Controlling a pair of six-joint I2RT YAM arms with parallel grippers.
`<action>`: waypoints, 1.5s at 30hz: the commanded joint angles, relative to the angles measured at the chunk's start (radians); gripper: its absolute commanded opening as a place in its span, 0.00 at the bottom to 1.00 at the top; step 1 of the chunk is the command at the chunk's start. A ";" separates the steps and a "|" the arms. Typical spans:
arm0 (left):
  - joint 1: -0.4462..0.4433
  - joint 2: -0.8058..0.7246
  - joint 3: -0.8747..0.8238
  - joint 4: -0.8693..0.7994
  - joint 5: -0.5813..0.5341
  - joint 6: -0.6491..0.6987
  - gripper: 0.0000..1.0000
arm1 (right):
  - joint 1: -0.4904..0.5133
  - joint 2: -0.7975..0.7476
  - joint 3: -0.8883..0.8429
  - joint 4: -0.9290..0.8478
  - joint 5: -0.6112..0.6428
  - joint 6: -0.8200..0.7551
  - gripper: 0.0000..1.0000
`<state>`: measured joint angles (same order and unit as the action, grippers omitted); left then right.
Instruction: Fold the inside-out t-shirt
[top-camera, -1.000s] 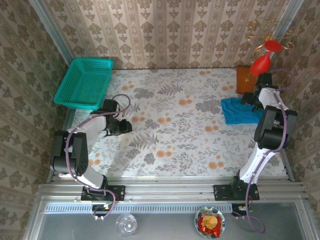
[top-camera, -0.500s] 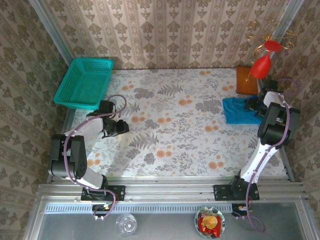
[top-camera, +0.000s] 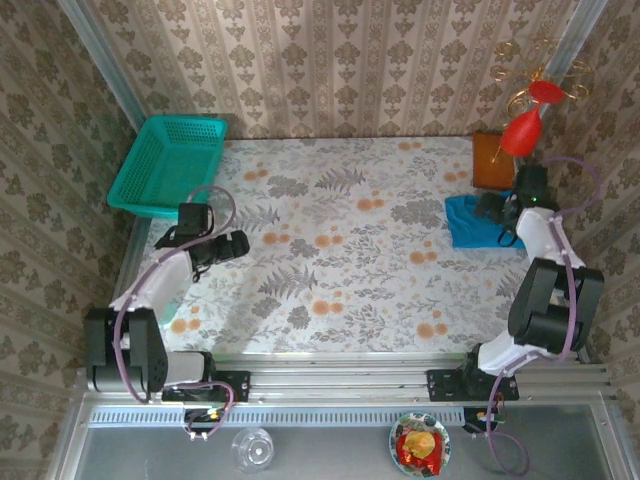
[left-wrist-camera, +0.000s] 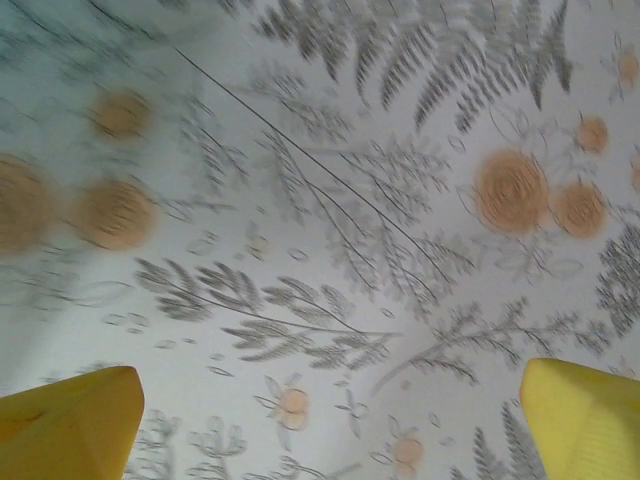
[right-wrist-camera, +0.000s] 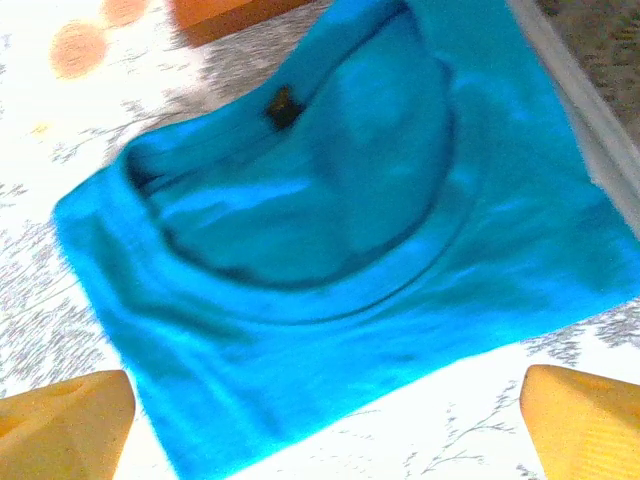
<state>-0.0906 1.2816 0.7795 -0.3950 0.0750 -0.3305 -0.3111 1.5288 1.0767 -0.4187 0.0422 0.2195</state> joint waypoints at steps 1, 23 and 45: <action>0.003 -0.090 -0.051 0.086 -0.193 0.068 0.98 | 0.095 -0.088 -0.114 0.142 0.041 -0.028 1.00; 0.047 0.069 -0.433 1.189 -0.167 0.411 1.00 | 0.317 -0.055 -0.648 1.187 0.079 -0.154 1.00; 0.065 0.275 -0.393 1.324 -0.081 0.415 1.00 | 0.331 0.000 -0.669 1.271 0.072 -0.175 1.00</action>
<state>-0.0200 1.5578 0.3706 0.8917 0.0002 0.0612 0.0124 1.5223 0.4122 0.8131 0.1196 0.0551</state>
